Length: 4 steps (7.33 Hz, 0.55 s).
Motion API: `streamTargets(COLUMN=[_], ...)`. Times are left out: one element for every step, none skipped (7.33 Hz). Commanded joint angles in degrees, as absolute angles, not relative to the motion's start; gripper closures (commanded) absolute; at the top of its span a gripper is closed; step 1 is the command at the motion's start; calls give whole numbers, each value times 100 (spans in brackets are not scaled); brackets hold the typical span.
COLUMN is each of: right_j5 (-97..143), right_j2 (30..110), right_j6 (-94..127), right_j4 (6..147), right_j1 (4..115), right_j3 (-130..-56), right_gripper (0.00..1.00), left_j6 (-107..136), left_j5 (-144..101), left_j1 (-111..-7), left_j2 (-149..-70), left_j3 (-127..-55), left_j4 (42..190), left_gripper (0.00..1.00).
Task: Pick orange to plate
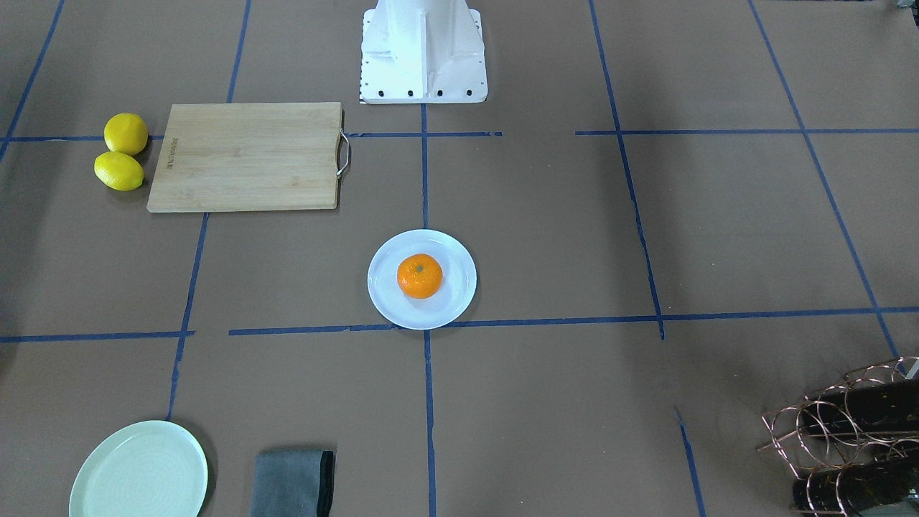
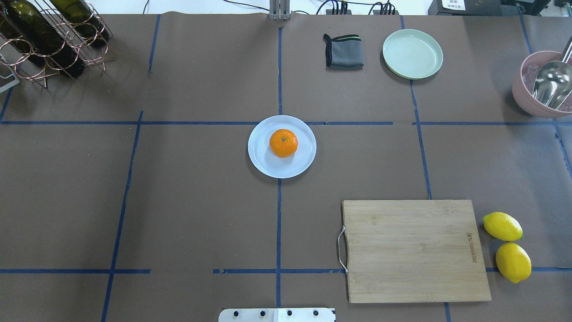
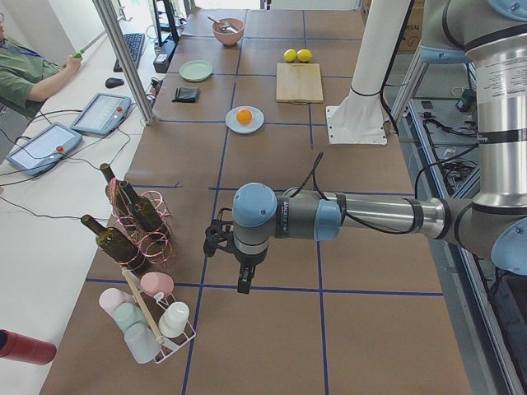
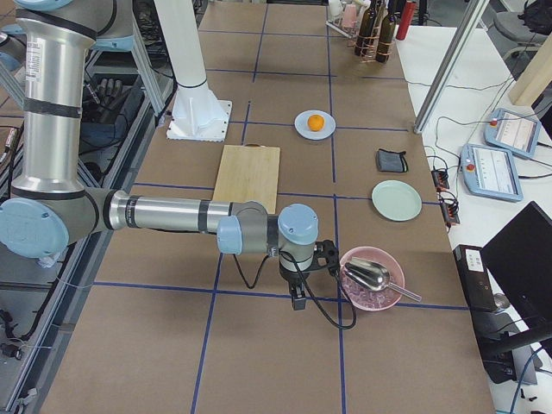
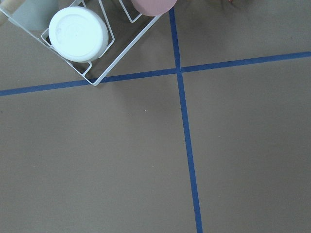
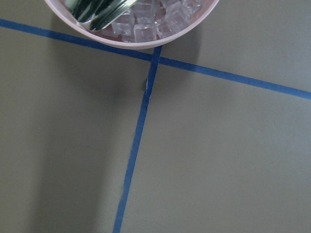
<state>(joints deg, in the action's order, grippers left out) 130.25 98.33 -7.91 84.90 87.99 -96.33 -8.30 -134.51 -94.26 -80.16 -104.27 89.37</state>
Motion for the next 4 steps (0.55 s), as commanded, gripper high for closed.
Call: streamTargets(right_j5=[13034,13043,13069,13069], right_j2=[9870,9870,9870,9879], right_j6=[-782,-782,-791,-791], right_j4=[8473,8473,8473,8473], right_j1=[8807,8807,8807,8807], right_j3=[-9615,-9615,-9615,-9615], right_gripper=[0,0,0,0], left_j6=[-835,-835,-835,-835], left_j5=[-13456,-13456,-13430,-13421], left_j1=[-9431,-9431,-9431,-9431], left_j2=[-8007,-8007,-8016,-8024], left_j3=[-10441,-10441,-10433,-10433], left_j4=[8938,8938,8947,8956], left_gripper=[0,0,0,0])
